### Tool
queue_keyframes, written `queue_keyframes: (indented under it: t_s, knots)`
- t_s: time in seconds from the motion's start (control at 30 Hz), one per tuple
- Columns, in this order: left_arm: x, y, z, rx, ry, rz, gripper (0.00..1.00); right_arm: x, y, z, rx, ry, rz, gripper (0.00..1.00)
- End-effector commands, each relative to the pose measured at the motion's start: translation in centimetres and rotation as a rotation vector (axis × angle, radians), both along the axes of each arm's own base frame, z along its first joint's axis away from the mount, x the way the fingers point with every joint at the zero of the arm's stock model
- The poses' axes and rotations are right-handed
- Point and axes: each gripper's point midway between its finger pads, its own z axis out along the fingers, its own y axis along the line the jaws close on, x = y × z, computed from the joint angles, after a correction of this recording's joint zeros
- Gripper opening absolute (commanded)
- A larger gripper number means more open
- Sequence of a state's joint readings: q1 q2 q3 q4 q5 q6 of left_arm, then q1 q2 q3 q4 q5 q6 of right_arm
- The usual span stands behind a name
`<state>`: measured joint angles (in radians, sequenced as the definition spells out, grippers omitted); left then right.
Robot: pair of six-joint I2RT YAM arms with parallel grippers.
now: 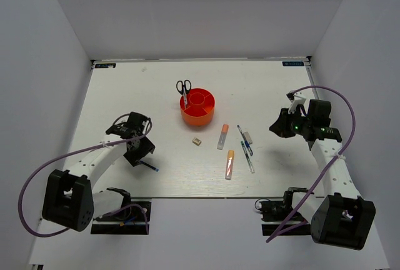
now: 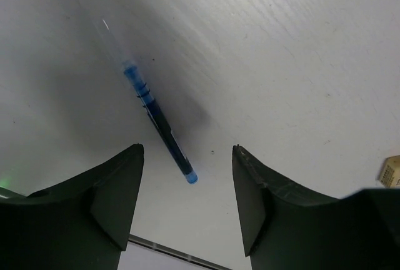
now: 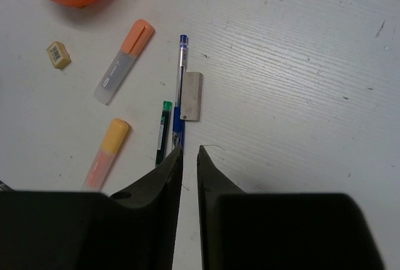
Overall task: Sort the stationery into containers
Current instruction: Pick up the pen from the center of the board.
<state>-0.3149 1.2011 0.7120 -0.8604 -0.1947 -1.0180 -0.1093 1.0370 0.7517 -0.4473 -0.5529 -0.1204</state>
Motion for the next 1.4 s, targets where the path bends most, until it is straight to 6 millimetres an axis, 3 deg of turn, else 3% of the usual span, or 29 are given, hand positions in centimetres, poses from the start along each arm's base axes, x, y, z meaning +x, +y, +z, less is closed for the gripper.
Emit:
queue_keyframes:
  t_s: [0.0, 0.27, 0.6, 0.7, 0.77, 0.97, 1.13, 1.23, 1.27, 1.3, 1.33, 1.37]
  knots:
    - [-0.1, -0.3, -0.4, -0.081, 0.009, 0.13, 0.69, 0.4, 0.1, 0.9, -0.004, -0.034, 0.015, 0.18]
    - [-0.9, 1.3, -2.3, -0.091, 0.085, 0.223, 0.66, 0.4, 0.1, 1.0, -0.003, -0.037, 0.022, 0.18]
    - [0.3, 2.7, -4.4, -0.054, 0.117, 0.26, 0.59, 0.4, 0.1, 1.1, -0.006, -0.045, 0.018, 0.18]
    - [0.4, 2.9, -5.0, -0.046, 0.141, 0.267, 0.48, 0.4, 0.0, 1.2, -0.007, -0.045, 0.015, 0.18]
    - [0.2, 2.9, -5.4, -0.042, 0.16, 0.263, 0.32, 0.4, 0.0, 1.1, -0.005, -0.044, 0.015, 0.18]
    - [0.3, 2.7, -5.2, -0.05, 0.154, 0.232, 0.02, 0.4, 0.0, 1.2, -0.008, -0.047, 0.013, 0.18]
    - [3.6, 0.7, -1.2, -0.044, 0.003, 0.032, 0.0, 0.4, 0.1, 1.3, -0.002, -0.049, 0.016, 0.18]
    - [6.5, -1.6, 3.1, 0.025, -0.151, -0.146, 0.0, 0.4, 0.1, 1.3, -0.002, -0.05, 0.018, 0.18]
    - [8.5, -1.9, 5.9, 0.065, -0.238, -0.185, 0.0, 0.4, 0.1, 1.3, -0.004, -0.053, 0.021, 0.18]
    - [8.5, -3.8, 6.7, 0.091, -0.265, -0.282, 0.0, 0.4, 0.1, 1.3, -0.003, -0.05, 0.015, 0.18]
    - [9.0, -3.9, 7.6, 0.14, -0.299, -0.316, 0.0, 0.4, 0.1, 1.2, -0.002, -0.048, 0.019, 0.18]
    - [10.3, -4.9, 9.9, 0.175, -0.366, -0.341, 0.0, 0.4, 0.1, 1.4, -0.002, -0.055, 0.016, 0.18]
